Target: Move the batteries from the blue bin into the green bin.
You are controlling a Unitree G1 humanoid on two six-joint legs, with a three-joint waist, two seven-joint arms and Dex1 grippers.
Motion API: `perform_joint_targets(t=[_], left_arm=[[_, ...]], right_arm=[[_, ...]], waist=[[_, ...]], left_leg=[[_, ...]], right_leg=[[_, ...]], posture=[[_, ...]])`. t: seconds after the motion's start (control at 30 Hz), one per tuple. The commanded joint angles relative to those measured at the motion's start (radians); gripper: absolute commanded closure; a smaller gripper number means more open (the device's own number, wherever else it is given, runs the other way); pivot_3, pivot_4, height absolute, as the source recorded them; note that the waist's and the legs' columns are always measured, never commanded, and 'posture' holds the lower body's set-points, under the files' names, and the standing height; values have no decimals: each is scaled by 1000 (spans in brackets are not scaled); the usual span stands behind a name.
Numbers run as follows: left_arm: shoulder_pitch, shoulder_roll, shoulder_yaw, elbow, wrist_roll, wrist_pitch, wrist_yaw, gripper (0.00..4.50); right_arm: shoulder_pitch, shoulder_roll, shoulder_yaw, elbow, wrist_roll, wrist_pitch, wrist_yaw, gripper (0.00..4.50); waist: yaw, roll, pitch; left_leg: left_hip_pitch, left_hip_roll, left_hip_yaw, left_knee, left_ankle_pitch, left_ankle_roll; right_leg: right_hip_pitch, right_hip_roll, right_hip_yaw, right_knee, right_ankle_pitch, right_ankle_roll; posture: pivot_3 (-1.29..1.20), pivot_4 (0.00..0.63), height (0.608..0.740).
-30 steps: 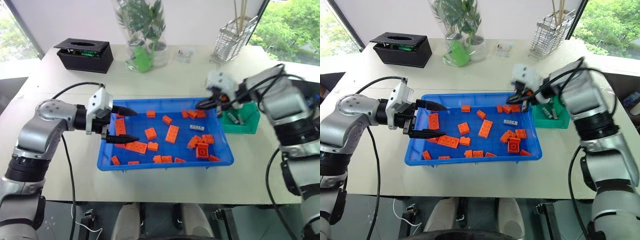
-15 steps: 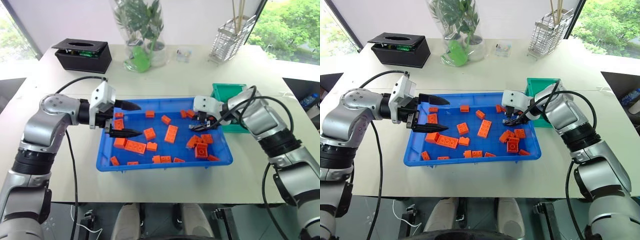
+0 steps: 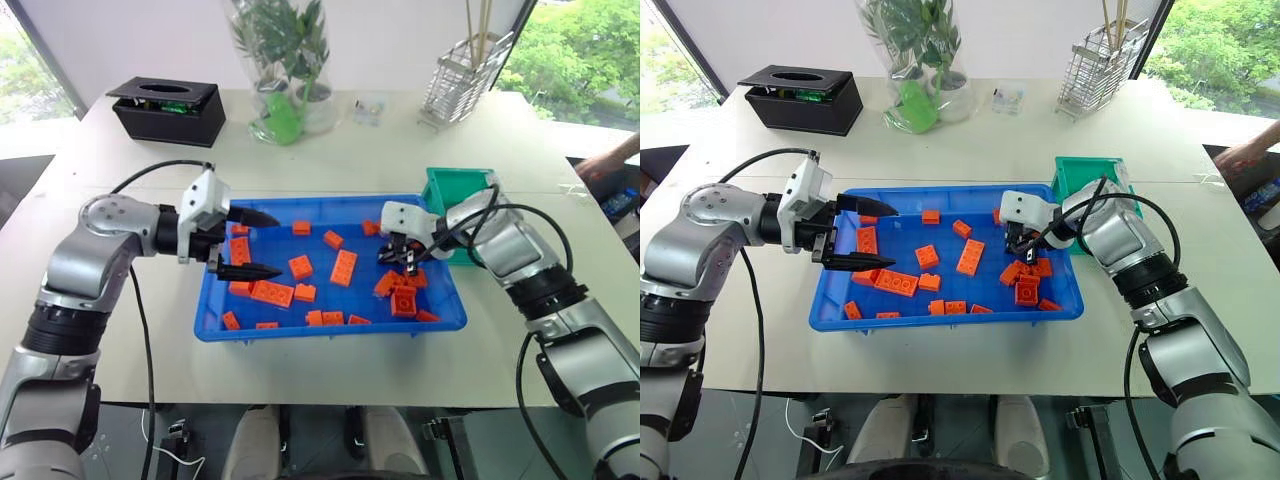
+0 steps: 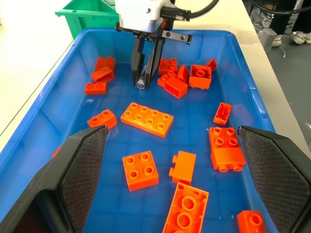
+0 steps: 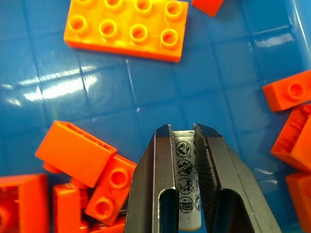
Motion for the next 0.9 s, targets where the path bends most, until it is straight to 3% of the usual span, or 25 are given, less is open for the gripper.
perform_joint_targets(t=[0.03,0.2,0.47,0.63,0.73,0.9], left_arm=[[-22,9,14,-7,2,-18,-5,0],[5,26,36,-13,1,-23,2,0],[73,73,100,-4,-12,-26,13,0],[61,78,130,35,-18,-15,23,0],[55,92,156,57,-29,-3,23,0],[81,178,263,104,-87,45,-12,0]], right_arm=[[-72,-28,-123,-113,87,122,10,4491],[-130,-137,-254,-150,165,240,4,4491],[-93,-297,-333,47,142,171,-80,4491],[-32,-274,-358,88,142,111,-169,1975],[20,-288,-403,80,191,37,-137,370],[164,-418,-544,92,301,-163,60,370]], waist=[[0,0,0],[3,1,0],[-1,1,0],[-6,1,1],[-4,1,1],[4,1,1]], left_leg=[[0,0,0,0,0,0],[-1,0,0,-1,0,0],[0,0,1,-1,0,0],[0,0,1,-1,0,0],[0,0,2,-1,0,0],[-1,0,1,-2,0,0]], right_leg=[[0,0,0,0,0,0],[-1,0,0,0,0,0],[-1,-2,0,-1,-2,-3],[-1,-1,0,-1,-1,-2],[-1,-1,0,-1,0,0],[-1,-1,0,-1,0,0]], posture=[[0,150,736],[0,150,736],[0,150,736],[0,150,736],[0,150,736],[0,150,736]])
